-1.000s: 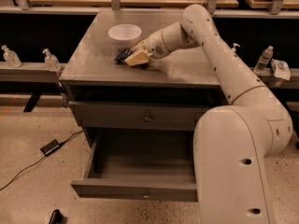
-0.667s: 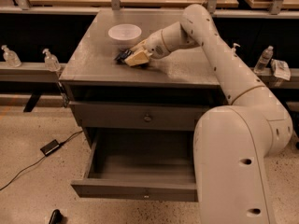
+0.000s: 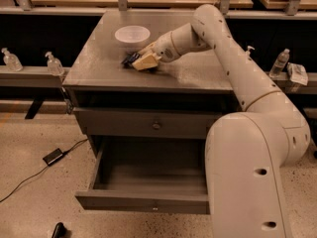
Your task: Place rxbar blueberry into middle drawer
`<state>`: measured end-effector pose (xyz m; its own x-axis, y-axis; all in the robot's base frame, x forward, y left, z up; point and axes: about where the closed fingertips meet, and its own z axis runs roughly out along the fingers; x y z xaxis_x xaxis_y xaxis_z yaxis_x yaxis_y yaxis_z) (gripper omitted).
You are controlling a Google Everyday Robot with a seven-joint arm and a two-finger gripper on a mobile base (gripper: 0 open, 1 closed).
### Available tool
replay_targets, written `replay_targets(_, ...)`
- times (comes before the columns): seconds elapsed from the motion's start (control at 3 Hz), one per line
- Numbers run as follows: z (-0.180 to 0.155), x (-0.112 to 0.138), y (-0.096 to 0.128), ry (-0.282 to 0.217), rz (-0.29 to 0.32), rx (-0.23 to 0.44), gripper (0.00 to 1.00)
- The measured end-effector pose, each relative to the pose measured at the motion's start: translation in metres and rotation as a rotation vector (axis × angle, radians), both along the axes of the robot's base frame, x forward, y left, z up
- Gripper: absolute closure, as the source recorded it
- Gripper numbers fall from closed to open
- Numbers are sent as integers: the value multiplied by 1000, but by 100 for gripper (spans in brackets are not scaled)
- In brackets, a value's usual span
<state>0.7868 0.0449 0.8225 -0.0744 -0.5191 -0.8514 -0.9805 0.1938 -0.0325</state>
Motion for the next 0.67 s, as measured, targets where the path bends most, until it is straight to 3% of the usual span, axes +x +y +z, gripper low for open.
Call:
replay_targets(0.33,2,-2,0,-2,1,5,97)
replay_targets(0.67,25,-43,-6,-32,21,83,67)
